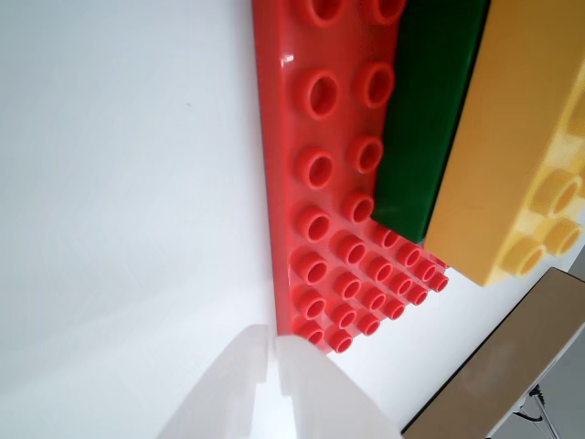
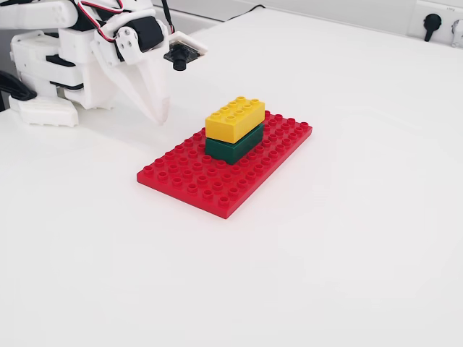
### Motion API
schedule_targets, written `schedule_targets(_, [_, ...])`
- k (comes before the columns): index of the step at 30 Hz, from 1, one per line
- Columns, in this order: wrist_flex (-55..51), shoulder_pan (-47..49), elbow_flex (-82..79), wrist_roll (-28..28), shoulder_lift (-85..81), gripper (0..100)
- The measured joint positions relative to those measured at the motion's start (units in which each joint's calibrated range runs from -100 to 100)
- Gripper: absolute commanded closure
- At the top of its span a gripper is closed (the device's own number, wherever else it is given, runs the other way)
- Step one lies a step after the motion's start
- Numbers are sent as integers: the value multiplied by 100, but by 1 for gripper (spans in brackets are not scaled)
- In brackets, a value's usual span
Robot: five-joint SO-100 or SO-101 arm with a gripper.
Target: Put yellow lego brick onto the green one
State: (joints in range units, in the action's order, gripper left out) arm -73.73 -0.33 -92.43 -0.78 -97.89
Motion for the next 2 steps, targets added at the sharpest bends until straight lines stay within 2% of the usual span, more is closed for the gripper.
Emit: schedule_targets(2, [0,0,0,0,0,98])
